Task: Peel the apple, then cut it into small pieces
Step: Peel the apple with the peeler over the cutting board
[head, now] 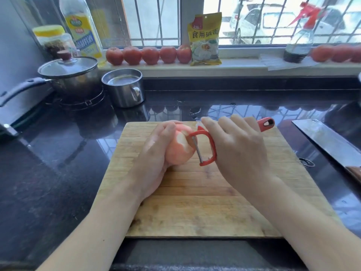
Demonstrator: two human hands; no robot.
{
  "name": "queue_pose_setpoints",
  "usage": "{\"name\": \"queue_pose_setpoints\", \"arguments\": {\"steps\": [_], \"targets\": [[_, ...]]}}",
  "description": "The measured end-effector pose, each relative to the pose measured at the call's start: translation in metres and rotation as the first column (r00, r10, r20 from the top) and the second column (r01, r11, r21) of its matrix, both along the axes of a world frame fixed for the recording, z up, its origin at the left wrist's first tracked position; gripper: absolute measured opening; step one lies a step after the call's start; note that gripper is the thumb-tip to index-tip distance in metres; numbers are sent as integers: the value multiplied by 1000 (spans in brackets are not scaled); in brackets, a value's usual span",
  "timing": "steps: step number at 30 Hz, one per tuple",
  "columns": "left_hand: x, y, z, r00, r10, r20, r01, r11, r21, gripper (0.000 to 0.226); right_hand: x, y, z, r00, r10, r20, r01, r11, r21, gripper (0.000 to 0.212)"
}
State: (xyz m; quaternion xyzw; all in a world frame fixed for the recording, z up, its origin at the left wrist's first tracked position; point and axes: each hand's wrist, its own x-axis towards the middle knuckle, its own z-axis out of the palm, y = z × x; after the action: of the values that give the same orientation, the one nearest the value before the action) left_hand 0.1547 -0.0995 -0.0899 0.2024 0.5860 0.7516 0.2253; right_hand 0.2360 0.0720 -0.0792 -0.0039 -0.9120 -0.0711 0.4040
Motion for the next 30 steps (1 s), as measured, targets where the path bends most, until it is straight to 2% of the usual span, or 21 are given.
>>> {"name": "queue_pose_setpoints", "arguments": {"steps": [7,12,18,23,26,28,30], "targets": [[1,0,3,998,-1,55,0,1000,18,47,-4,-25,8,999,-46,4,45,997,67,30],[1,-1,4,995,-4,104,1,1000,32,33,-6,-30,4,998,-64,-4,64,995,79,28],[2,0,2,999,-18,45,17,1000,20,40,-3,-17,-2,996,-75,-43,81,986,146,17],[1,1,4,999,-7,43,8,1000,-20,43,-14,-4,-6,982,-149,-112,166,973,159,20],[1,-3,5,997,4,83,-4,1000,-10,45,-16,18,-13,962,-263,-68,270,956,118,20],[-1,-3,6,992,4,123,-5,1000,5,43,-12,30,-16,959,-282,2,282,959,41,18],[-1,-1,7,985,14,175,-13,1000,-2,49,-11,33,-17,955,-279,97,282,959,-16,31]]}}
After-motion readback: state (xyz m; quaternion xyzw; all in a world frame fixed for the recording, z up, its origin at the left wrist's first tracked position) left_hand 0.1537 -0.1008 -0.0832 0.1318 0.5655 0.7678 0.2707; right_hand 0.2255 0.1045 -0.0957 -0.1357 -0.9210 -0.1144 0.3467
